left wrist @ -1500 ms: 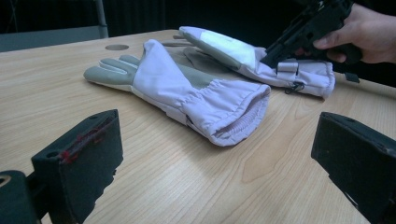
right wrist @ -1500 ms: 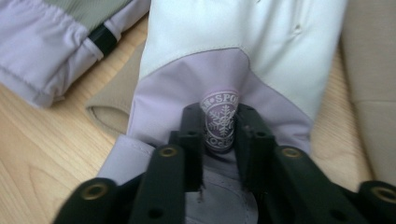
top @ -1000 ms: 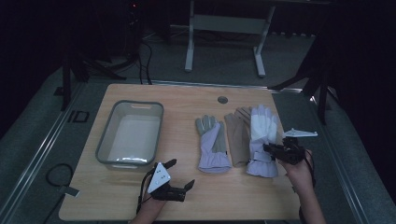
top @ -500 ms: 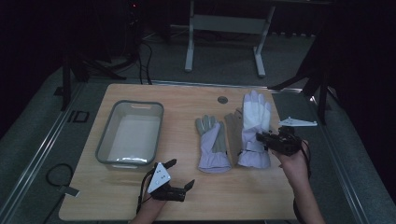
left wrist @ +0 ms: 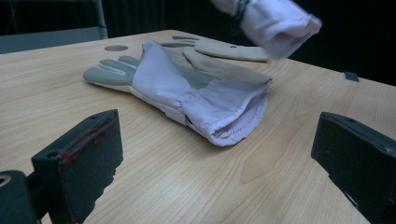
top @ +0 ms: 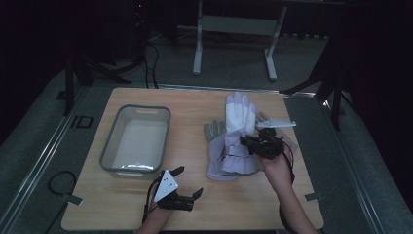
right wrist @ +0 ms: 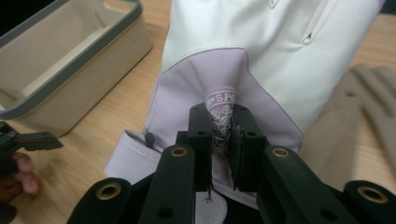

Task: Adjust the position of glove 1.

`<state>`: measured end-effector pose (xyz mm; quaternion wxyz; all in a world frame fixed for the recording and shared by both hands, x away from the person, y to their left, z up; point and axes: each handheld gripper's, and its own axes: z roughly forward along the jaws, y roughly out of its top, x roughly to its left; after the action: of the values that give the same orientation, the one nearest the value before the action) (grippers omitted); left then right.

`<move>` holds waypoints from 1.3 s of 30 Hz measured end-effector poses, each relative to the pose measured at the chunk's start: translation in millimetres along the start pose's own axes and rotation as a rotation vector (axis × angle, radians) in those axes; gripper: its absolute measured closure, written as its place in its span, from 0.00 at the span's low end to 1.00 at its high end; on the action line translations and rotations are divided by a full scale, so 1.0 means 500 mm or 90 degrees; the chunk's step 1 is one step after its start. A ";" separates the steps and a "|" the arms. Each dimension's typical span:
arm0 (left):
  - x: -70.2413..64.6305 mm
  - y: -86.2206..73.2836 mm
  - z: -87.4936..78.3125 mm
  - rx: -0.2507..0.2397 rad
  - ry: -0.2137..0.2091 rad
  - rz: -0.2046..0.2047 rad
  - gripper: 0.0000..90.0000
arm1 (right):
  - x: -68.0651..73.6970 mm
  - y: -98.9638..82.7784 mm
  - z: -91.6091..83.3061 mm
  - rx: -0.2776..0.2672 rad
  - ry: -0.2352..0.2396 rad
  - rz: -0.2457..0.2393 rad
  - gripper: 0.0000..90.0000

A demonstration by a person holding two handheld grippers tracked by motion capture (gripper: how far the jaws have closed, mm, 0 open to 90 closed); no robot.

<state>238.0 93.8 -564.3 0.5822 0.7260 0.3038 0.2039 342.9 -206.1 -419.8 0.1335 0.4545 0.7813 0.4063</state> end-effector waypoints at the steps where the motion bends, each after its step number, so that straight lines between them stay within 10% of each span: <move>1: 0.000 0.000 0.000 0.000 0.000 0.000 0.02 | 0.007 0.000 0.009 0.002 0.001 0.003 0.89; 27: 0.000 0.000 0.000 -0.001 -0.002 0.001 0.02 | 0.015 -0.040 0.181 0.109 -0.026 0.014 0.87; 39: 0.000 0.000 0.001 0.001 0.014 0.001 0.02 | 0.010 -0.042 0.196 0.126 -0.016 -0.020 0.77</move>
<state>238.4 93.1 -564.3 0.5783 0.7242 0.3098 0.2122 384.2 -157.1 -497.1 0.1037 0.4583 0.8230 0.3191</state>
